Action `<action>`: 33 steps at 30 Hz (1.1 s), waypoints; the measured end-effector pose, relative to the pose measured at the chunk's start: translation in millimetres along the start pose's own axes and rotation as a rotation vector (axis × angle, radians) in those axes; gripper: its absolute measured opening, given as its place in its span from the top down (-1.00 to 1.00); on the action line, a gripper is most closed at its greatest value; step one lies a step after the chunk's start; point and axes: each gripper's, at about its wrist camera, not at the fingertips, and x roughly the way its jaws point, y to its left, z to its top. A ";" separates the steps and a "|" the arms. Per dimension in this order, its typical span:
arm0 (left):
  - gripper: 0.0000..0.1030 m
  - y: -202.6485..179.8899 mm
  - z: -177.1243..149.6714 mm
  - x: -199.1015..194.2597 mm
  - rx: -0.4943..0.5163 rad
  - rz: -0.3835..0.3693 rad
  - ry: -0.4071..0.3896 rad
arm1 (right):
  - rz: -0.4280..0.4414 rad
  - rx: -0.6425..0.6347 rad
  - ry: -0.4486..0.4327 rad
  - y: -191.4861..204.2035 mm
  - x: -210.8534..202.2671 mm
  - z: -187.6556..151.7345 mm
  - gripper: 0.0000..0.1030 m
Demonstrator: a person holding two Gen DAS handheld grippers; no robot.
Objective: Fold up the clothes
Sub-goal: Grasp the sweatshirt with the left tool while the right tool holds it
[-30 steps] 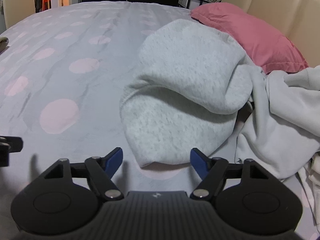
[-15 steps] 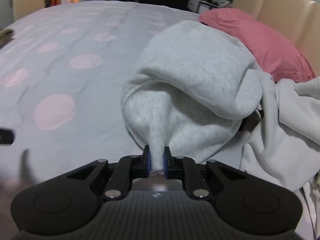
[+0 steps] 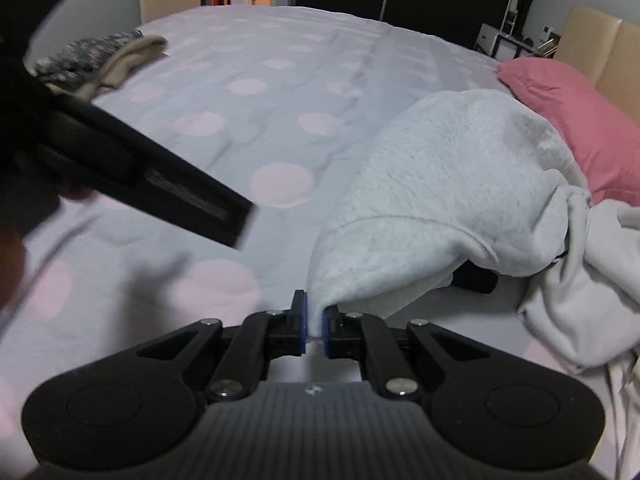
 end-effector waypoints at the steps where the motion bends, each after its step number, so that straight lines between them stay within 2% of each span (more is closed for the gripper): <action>1: -0.48 -1.1 -4.2 -4.1 0.003 -0.009 -0.001 | 0.011 -0.001 0.000 2.0 -7.6 -2.4 0.84; 3: -0.48 -4.7 -13.9 -10.9 0.031 -0.027 0.007 | 0.057 -0.055 0.004 21.9 -21.8 -14.7 0.84; 6: -0.48 -14.9 -31.9 -15.2 0.132 -0.041 0.047 | 0.129 -0.145 0.011 54.2 -43.1 -34.3 0.87; 7: -0.48 -20.0 -39.2 -16.4 0.178 -0.030 0.057 | 0.152 -0.175 0.014 65.0 -50.2 -40.8 1.00; 9: -0.48 -27.8 -54.2 -20.7 0.243 -0.005 0.066 | 0.200 -0.234 0.018 86.6 -64.4 -53.9 1.00; 12: -0.48 -30.5 -74.7 -25.9 0.277 0.032 0.085 | 0.272 -0.324 0.026 118.9 -85.7 -73.5 0.98; 13: -0.48 -29.0 -80.1 -26.7 0.283 0.055 0.087 | 0.267 -0.329 0.045 119.9 -83.7 -77.2 0.98; 18: -0.48 -10.5 -92.8 -32.9 0.256 0.098 0.081 | 0.211 -0.328 0.159 113.2 -63.0 -92.2 0.97; 20: -0.48 -5.7 -94.0 -33.8 0.243 0.100 0.078 | 0.189 -0.327 0.205 110.5 -54.7 -98.3 0.89; 21: -0.48 -5.1 -94.1 -33.7 0.241 0.103 0.076 | 0.168 -0.293 0.206 102.3 -54.2 -98.3 0.89; 22: -0.48 -4.8 -93.3 -33.0 0.235 0.110 0.072 | 0.146 -0.251 0.202 92.5 -54.5 -97.6 0.80; 23: -0.48 -5.4 -91.8 -32.5 0.228 0.115 0.064 | 0.129 -0.215 0.200 82.0 -52.9 -94.9 0.65; 24: -0.48 -6.4 -90.4 -32.2 0.222 0.113 0.055 | 0.108 -0.177 0.194 72.1 -53.6 -92.3 0.28; 25: -0.48 -8.0 -89.0 -31.6 0.214 0.107 0.045 | 0.087 -0.139 0.181 59.7 -54.6 -87.9 0.16; 33: -0.49 -41.0 -81.6 -11.3 0.226 0.061 0.001 | -0.037 0.084 0.090 -31.9 -51.7 -43.5 0.01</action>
